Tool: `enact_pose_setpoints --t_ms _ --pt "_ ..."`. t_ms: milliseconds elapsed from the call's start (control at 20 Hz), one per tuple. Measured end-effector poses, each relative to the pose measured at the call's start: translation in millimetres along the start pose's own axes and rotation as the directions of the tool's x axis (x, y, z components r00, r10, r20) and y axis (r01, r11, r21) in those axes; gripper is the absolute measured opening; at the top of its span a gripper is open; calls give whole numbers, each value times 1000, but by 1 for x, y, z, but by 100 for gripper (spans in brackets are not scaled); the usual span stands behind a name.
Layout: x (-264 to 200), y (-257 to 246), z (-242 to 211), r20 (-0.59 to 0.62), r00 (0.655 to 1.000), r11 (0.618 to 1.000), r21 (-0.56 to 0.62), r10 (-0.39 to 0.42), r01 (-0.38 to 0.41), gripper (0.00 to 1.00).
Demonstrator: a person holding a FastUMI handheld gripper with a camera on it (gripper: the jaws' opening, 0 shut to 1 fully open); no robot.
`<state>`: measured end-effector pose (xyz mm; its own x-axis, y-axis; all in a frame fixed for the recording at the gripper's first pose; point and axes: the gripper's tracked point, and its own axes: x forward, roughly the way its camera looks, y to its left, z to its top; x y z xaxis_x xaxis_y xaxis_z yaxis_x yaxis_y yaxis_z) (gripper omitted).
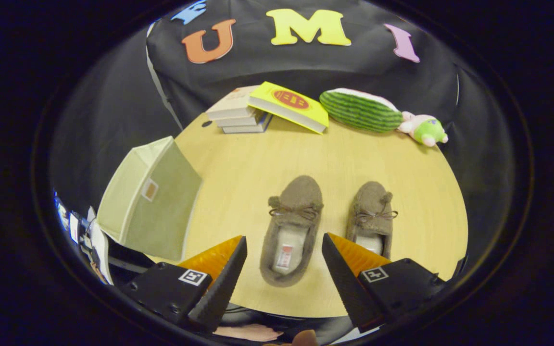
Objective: Open the storage box then place both shoes into the box .Put the left shoe in first, then the right shoe, with the right side of both shoes facing outward in a uniform manner.
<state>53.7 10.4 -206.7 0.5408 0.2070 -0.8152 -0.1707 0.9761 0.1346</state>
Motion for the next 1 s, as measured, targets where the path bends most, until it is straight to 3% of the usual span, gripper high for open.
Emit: enact_pose_setpoints --t_ms 200,400,550,700,850,950,1000 --pt "28 -18 -13 -105 994 996 88 10 -1 99" --pt "50 -20 -22 -193 979 987 158 66 -35 88" --pt "65 -19 -29 -240 965 971 236 104 -46 66" --pt "74 -19 -34 -273 952 952 303 138 -51 52" --pt "69 -23 -32 -263 954 939 340 143 -47 20" --pt "67 -19 -30 -244 953 913 402 179 -69 8" --pt "64 -16 -30 -239 952 904 420 193 -78 7"
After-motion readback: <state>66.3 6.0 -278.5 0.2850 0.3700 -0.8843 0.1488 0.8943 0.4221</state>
